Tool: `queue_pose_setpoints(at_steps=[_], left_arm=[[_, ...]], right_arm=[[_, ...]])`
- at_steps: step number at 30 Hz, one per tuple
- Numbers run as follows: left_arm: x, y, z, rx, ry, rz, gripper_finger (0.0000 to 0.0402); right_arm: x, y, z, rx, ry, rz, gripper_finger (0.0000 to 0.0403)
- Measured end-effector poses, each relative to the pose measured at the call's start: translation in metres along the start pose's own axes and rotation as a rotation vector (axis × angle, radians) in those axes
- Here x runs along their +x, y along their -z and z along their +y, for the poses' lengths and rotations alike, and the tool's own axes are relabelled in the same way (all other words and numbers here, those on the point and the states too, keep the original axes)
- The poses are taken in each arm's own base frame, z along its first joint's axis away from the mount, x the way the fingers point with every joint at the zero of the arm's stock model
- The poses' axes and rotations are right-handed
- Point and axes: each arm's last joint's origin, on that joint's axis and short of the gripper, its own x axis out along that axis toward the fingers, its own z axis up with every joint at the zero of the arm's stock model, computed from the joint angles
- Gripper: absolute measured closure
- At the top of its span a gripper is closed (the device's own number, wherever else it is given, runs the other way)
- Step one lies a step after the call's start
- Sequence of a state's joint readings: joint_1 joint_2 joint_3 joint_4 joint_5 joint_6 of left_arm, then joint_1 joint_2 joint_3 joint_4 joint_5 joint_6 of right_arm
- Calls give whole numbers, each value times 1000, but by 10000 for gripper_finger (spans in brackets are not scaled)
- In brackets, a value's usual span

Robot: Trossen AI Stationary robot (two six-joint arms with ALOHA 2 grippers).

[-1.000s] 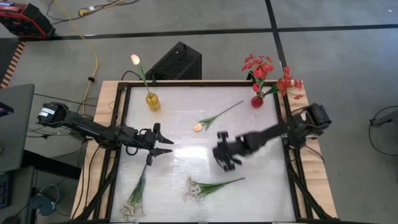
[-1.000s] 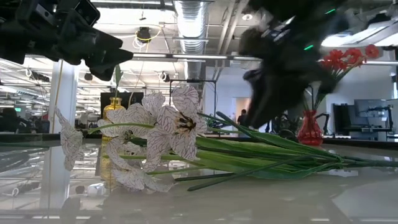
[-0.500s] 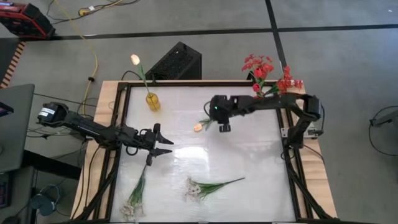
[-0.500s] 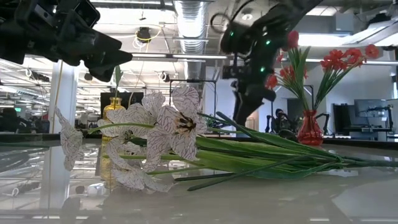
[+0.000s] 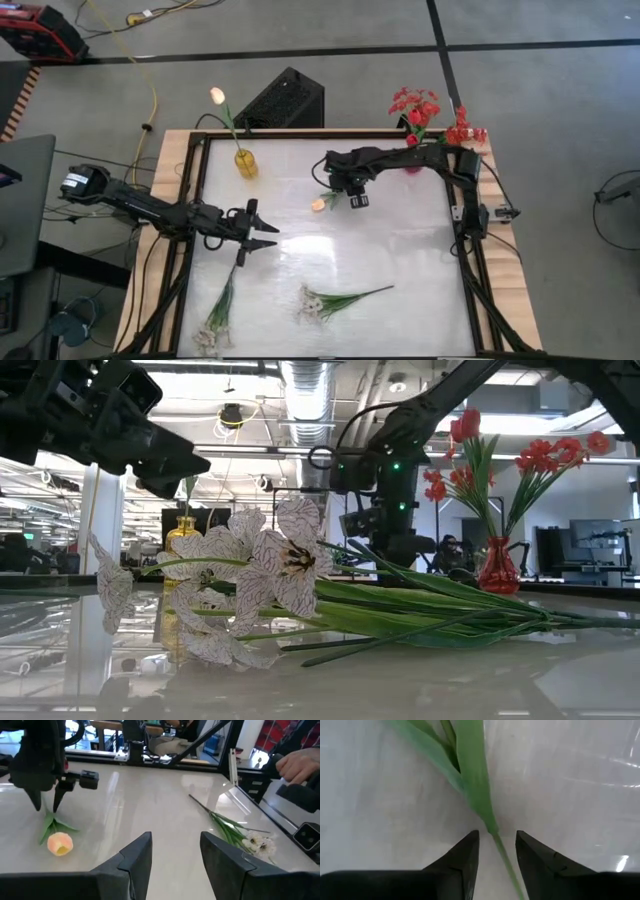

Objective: Sort flowers into vase by color
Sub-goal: Put the yellow flower into the yellow vase

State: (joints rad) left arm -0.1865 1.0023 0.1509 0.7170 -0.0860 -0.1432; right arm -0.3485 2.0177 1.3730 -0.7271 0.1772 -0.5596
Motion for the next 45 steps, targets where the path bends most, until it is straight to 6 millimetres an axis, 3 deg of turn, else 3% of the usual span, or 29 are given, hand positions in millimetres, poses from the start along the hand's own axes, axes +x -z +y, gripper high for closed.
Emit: queue_pose_setpoints(at_steps=[3, 8, 11, 17, 22, 27, 30, 37, 45], left_arm=[[0, 1, 0, -3, -9, 13, 246], [0, 2, 1, -7, -10, 24, 246], [0, 3, 1, -24, -11, 25, 246], [0, 3, 1, -31, -11, 27, 246], [0, 3, 1, -41, -11, 26, 246], [0, -5, 0, -33, -21, -59, 246], [-1, -13, -1, -14, -20, -143, 246], [-3, -24, -3, 28, 4, -255, 246], [-4, -26, -5, 35, 79, -273, 246]], right_arm=[[0, -1, 0, -4, -33, 19, 282], [-10, -2, 7, -18, -185, 9, 384], [-27, -6, 14, 19, -239, -28, 383], [-86, -20, 28, 53, -275, -309, 386], [-140, -37, 42, 90, -280, -672, 386], [-173, -64, 69, 68, -312, -1067, 386], [-180, -80, 87, 32, -319, -1197, 386], [-176, -110, 118, 29, -205, -1398, 386], [-173, -114, 113, 60, -158, -1445, 385]])
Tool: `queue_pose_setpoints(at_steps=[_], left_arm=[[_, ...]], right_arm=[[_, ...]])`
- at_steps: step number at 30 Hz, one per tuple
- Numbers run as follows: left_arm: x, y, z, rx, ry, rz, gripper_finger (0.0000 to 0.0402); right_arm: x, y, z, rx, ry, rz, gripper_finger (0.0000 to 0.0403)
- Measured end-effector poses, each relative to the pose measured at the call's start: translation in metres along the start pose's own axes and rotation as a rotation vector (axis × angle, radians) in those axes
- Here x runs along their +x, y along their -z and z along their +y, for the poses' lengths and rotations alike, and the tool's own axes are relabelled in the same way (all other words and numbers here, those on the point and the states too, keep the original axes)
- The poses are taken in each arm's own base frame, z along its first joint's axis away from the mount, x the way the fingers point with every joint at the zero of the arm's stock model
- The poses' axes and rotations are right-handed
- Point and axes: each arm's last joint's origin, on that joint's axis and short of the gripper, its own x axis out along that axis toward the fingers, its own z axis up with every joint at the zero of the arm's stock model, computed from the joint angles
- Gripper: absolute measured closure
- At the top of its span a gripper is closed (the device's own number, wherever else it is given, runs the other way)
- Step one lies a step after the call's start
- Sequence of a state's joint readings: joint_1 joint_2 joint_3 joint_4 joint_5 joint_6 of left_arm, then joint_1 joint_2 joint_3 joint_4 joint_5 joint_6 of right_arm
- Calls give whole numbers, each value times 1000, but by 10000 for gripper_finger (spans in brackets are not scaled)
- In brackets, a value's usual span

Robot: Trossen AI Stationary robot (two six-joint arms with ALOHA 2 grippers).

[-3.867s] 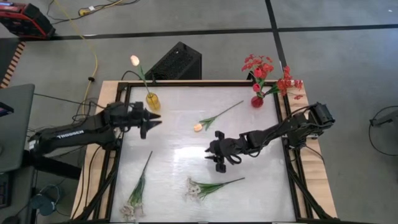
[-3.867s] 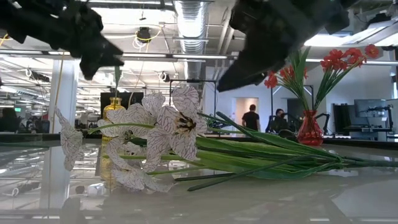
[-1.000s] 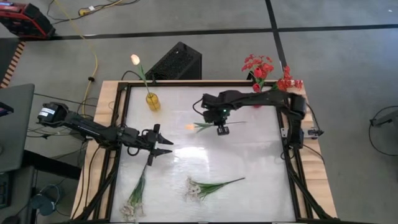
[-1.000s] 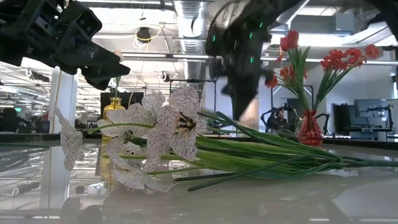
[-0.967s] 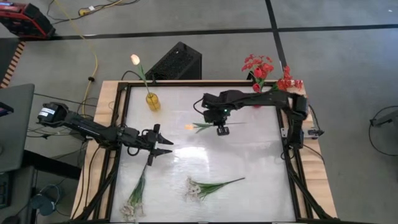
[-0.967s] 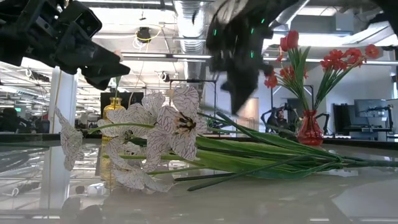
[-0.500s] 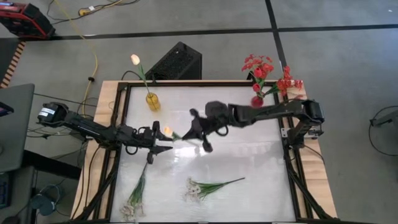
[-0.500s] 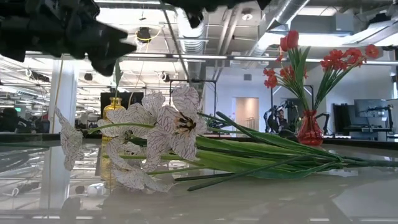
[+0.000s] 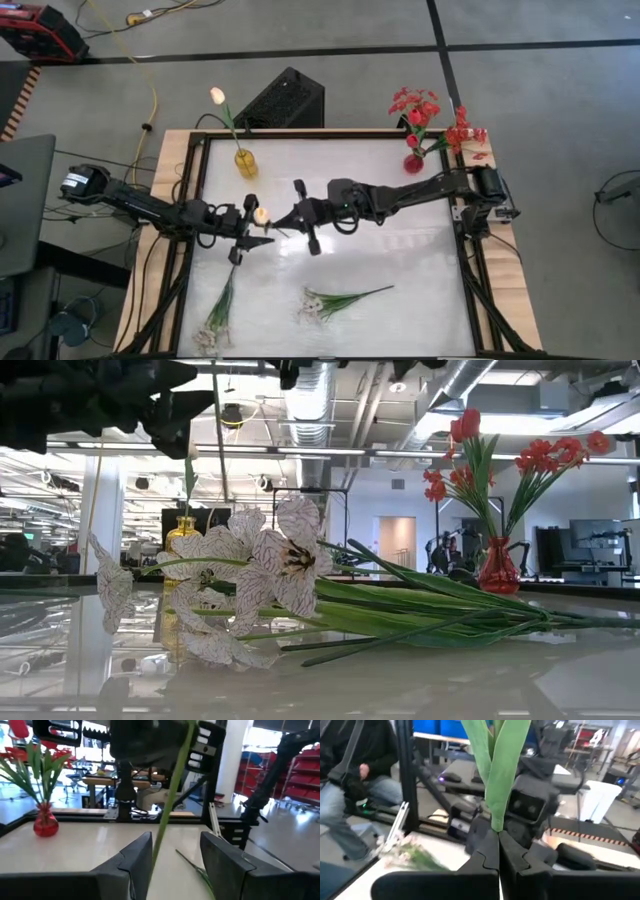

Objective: Sort flowers into vase by color
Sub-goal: Put the yellow flower into the yellow vase

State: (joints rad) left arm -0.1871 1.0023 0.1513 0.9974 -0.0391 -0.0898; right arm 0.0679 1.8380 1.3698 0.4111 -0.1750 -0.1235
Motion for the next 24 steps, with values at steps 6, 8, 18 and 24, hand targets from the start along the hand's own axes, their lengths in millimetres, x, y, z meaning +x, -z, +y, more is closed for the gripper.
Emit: queue_pose_setpoints(at_steps=[6, 8, 18, 24], left_arm=[[0, -5, 0, 42, 2, -53, 246], [0, -7, 0, 43, 2, -68, 246], [10, -20, -1, 79, -11, -86, 246], [17, -24, -1, 89, -21, -47, 253]], right_arm=[[-1, -3, -5, 21, 29, -33, 384], [-1, -4, -5, 20, 32, -36, 384], [-2, -4, -9, 74, 45, -48, 384], [-2, -4, -9, 85, 44, -43, 384]])
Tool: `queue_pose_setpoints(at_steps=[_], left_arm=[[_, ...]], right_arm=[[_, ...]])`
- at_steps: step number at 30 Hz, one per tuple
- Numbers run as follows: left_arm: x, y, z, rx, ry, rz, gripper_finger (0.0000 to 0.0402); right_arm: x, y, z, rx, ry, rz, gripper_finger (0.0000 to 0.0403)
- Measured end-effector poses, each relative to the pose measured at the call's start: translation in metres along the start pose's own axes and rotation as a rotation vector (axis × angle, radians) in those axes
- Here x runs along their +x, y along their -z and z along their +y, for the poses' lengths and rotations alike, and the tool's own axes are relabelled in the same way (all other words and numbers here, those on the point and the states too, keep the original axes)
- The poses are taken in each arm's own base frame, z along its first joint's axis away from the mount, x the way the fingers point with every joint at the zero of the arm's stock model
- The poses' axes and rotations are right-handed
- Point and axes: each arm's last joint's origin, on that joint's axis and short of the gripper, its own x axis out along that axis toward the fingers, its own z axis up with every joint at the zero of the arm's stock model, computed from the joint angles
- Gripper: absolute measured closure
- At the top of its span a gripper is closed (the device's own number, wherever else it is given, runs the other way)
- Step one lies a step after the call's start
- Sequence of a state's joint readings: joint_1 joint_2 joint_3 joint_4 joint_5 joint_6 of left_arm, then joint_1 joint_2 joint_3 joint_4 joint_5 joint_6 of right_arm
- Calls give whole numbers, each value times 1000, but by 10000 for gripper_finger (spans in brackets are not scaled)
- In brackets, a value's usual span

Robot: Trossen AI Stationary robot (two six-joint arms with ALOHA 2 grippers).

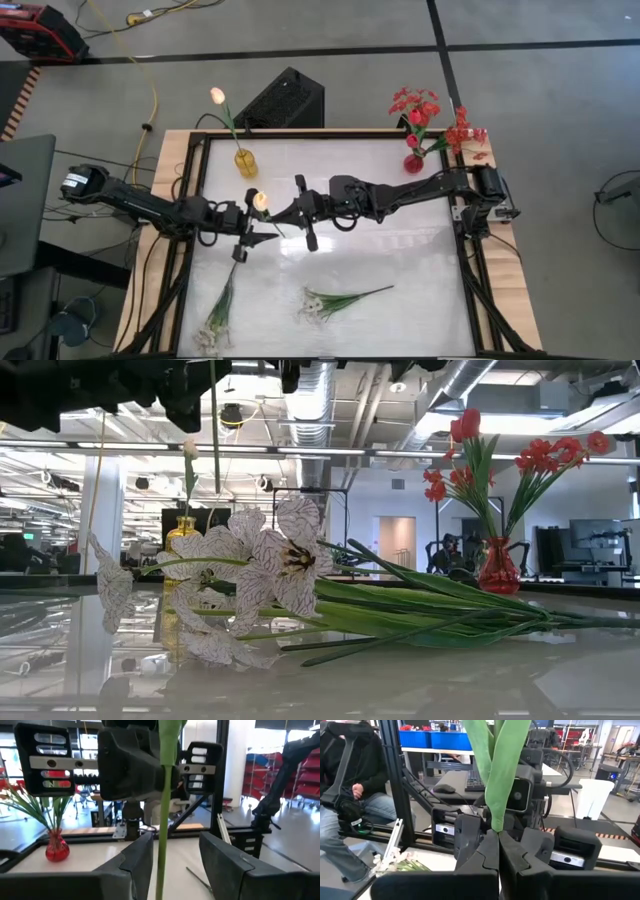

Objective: Sort flowers into vase by color
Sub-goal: Put the yellow flower into the yellow vase

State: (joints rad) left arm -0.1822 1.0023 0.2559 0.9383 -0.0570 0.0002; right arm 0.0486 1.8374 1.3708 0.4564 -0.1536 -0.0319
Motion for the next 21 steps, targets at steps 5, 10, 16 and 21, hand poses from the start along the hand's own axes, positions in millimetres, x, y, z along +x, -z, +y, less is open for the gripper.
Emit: queue_pose_setpoints(at_steps=[5, 10, 16, 21], left_arm=[[1, 1, 0, 3, -17, 30, 312], [1, 1, 1, 18, -35, 32, 392], [1, 1, 2, 22, -82, 36, 400], [-4, -3, 5, 47, -157, 38, 401]], right_arm=[[0, 0, 0, 0, 0, 3, 383], [0, 1, -2, 1, 2, 13, 367], [0, 4, -3, -45, 23, 43, 324], [-17, -10, -8, -85, 97, 129, 276]])
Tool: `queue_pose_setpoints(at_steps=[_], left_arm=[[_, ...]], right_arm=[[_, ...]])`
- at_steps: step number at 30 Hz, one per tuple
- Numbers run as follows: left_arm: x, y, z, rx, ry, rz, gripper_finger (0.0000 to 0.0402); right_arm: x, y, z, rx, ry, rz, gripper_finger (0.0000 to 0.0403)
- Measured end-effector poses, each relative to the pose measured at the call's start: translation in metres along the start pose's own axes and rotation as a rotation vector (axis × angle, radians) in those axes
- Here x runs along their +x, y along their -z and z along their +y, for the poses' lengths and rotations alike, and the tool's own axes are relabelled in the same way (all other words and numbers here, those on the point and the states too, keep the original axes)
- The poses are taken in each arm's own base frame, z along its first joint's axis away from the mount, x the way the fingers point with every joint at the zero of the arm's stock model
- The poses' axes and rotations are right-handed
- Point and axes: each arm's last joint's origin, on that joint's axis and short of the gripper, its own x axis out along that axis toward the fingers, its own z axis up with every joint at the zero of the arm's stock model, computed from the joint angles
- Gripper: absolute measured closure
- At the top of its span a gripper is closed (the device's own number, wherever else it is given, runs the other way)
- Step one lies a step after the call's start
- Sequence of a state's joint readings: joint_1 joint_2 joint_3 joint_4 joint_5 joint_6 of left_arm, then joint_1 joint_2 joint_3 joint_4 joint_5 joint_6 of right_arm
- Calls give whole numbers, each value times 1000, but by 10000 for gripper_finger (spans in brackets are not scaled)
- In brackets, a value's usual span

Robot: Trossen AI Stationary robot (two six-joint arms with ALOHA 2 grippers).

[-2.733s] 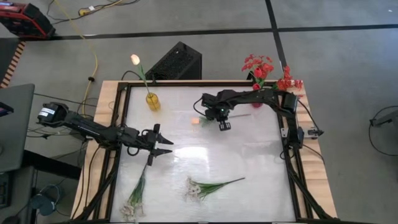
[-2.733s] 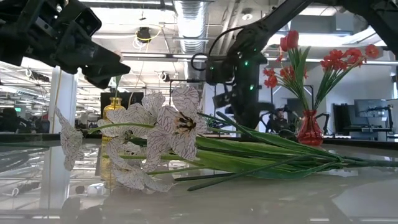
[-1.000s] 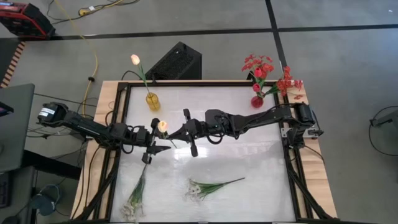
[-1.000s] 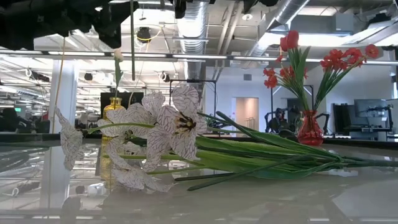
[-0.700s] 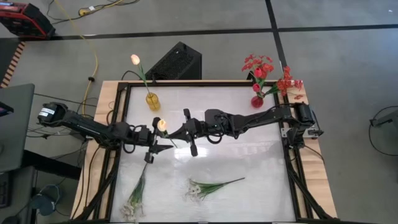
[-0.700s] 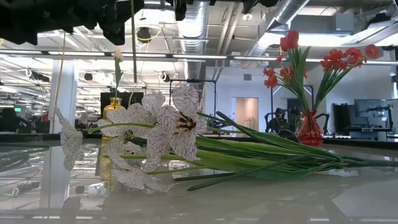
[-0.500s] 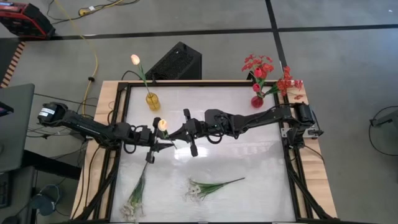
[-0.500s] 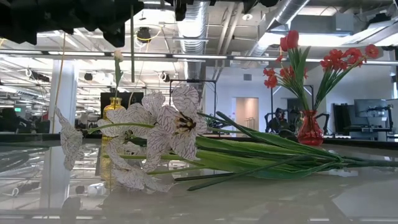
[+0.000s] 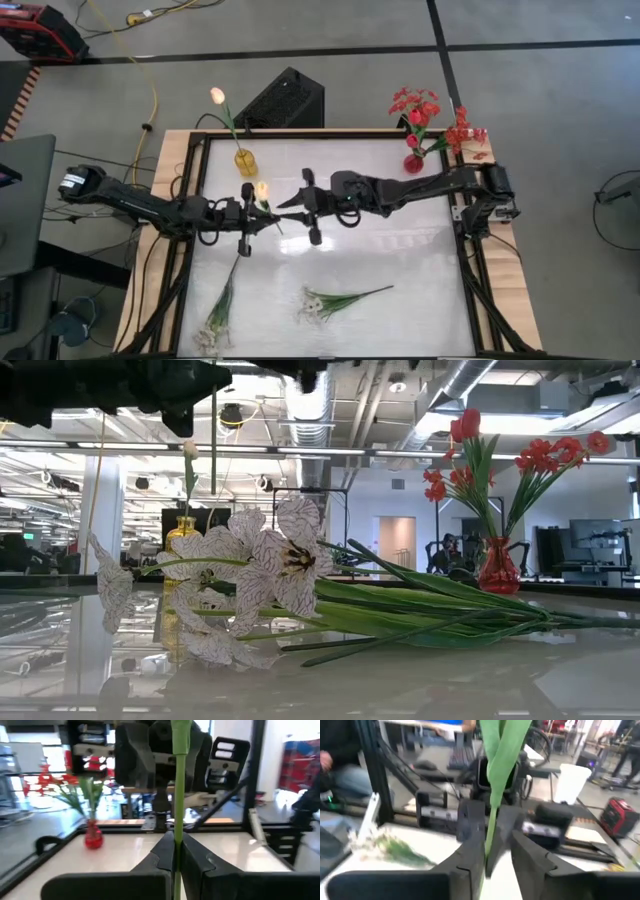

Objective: Sort flowers into vase by color
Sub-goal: Put the yellow flower into the yellow vase

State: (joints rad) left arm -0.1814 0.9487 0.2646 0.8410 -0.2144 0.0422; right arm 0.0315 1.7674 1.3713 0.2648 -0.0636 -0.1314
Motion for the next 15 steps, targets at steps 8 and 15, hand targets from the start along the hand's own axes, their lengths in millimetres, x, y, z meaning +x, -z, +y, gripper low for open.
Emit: queue_pose_setpoints(at_steps=[8, 15], left_arm=[[-23, -21, 16, 95, -251, -14, 401], [-49, -42, 38, 199, -543, -67, 401]], right_arm=[[-47, 1, -7, 111, -21, 377, 209], [-67, 46, 23, 178, -52, 533, 211]])
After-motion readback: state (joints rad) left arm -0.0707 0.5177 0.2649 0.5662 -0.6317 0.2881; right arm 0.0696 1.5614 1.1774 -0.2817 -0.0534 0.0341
